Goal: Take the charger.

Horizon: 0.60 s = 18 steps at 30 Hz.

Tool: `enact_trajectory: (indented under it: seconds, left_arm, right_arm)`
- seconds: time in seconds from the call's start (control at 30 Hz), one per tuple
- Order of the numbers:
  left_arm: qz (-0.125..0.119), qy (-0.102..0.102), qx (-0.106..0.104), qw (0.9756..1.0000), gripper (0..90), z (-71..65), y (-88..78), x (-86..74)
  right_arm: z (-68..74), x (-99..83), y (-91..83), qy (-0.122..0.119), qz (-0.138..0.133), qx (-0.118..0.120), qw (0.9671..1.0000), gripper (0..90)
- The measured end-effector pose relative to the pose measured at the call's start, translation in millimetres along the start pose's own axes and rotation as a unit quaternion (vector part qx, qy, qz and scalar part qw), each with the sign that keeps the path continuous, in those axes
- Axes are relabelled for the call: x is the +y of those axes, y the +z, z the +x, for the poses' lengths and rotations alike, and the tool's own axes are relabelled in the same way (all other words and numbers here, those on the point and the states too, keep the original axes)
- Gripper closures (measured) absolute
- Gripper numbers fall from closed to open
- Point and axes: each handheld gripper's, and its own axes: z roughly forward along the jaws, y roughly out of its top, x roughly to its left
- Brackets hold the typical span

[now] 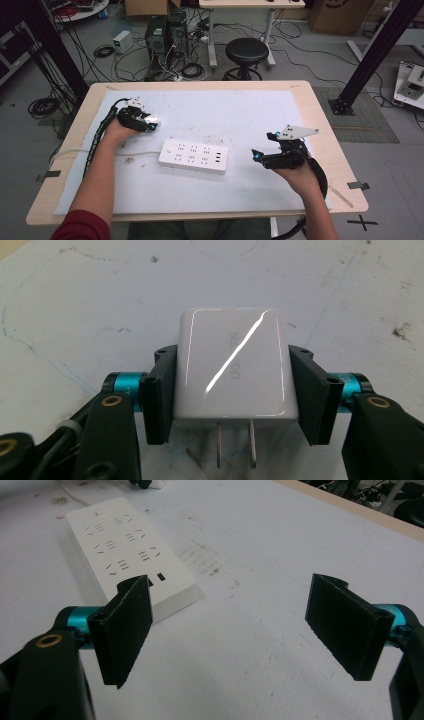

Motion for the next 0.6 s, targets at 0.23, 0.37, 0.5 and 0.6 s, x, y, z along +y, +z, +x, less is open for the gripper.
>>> enact_trajectory:
  seconds: [0.23,0.37,0.5,0.6]
  left_arm:
    - [-0.017,0.01,0.013,0.9997,42.5,-11.2,-25.2,11.0]
    - [-0.037,0.02,0.01,0.9991,42.5,-24.2,-48.0,20.9]
    - [-0.046,0.036,0.004,0.9983,42.5,-43.1,-71.1,32.1]
    - [-0.052,0.046,0.002,0.9976,42.5,-61.6,-87.4,38.7]
  right_arm:
    - [-0.4,4.4,-3.0,-0.001,-0.002,0.005,1.0,19.3]
    - [-0.8,6.6,-3.8,-0.002,-0.006,0.012,0.9999,19.3]
    - [-1.0,7.7,-3.8,-0.003,-0.009,0.022,0.9997,19.2]
    - [-1.3,8.3,-4.3,-0.004,-0.01,0.032,0.9994,19.3]
